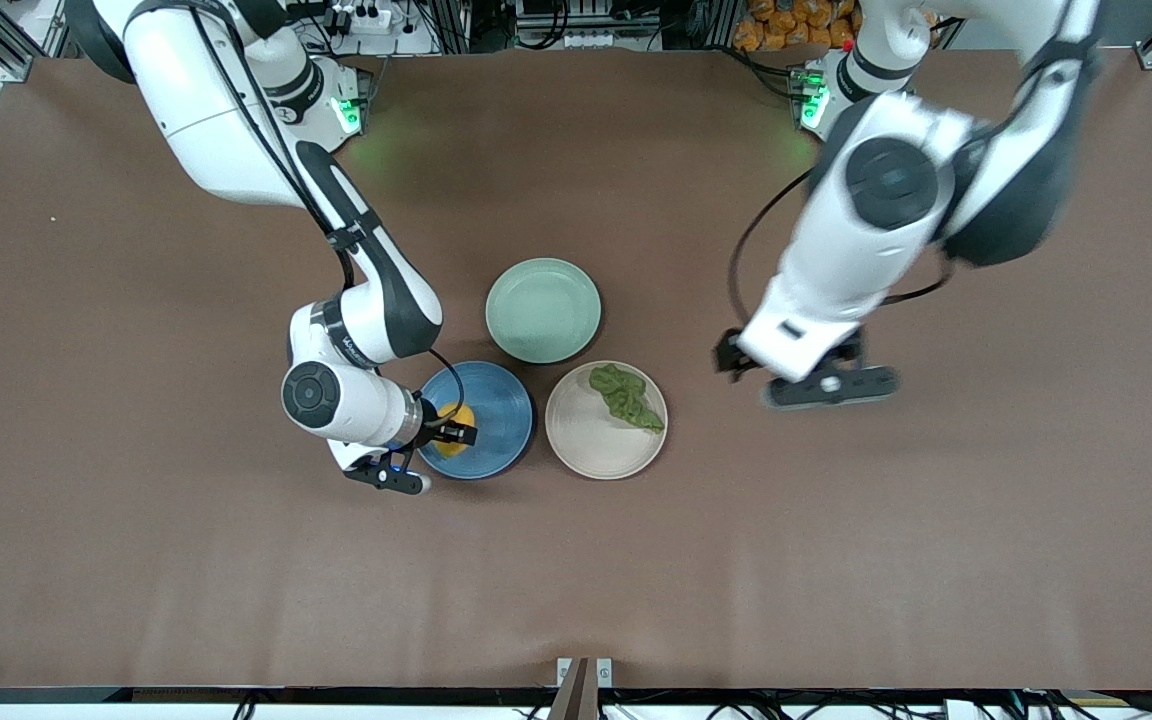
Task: Place lemon and lettuce in plates
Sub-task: 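Open both grippers and draw both arms back from the plates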
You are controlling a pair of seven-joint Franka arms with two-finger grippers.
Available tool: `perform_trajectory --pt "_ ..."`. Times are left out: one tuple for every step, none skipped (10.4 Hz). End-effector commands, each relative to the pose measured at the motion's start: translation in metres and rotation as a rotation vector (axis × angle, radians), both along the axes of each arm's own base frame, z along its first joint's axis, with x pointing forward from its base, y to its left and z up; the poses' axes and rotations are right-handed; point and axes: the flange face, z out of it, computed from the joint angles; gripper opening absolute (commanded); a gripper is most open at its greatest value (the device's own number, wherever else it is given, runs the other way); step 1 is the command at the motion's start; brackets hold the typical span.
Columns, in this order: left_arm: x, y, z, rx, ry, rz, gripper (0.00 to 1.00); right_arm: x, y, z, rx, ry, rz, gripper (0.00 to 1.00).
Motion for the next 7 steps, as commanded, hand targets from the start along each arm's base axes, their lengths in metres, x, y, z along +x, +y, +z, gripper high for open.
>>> perform_trajectory --pt "-0.035 0.03 0.055 0.018 0.022 -0.014 1.0 0.009 -0.009 0.045 0.025 -0.01 -0.021 1.0" --pt "-0.04 0.049 0.07 0.028 0.028 -0.016 1.0 0.015 -0.024 0.079 0.024 -0.022 -0.022 1.0" --pt "-0.041 0.072 0.084 0.034 0.026 -0.047 1.0 0.016 -0.04 0.113 0.021 -0.023 -0.026 1.0" --pt "-0.041 0.093 0.096 0.035 0.016 -0.068 1.0 0.015 -0.059 0.144 -0.008 -0.035 0.003 1.0" --pt "-0.042 0.108 0.106 0.023 0.012 -0.078 1.0 0.011 -0.08 0.171 -0.049 -0.039 0.057 1.0" --pt "-0.039 0.132 0.11 0.009 0.017 -0.087 1.0 0.006 -0.107 0.201 -0.068 -0.034 0.091 1.0" --pt "-0.039 0.147 0.118 -0.009 0.009 -0.103 1.0 -0.001 -0.132 0.231 -0.072 -0.03 0.133 1.0"
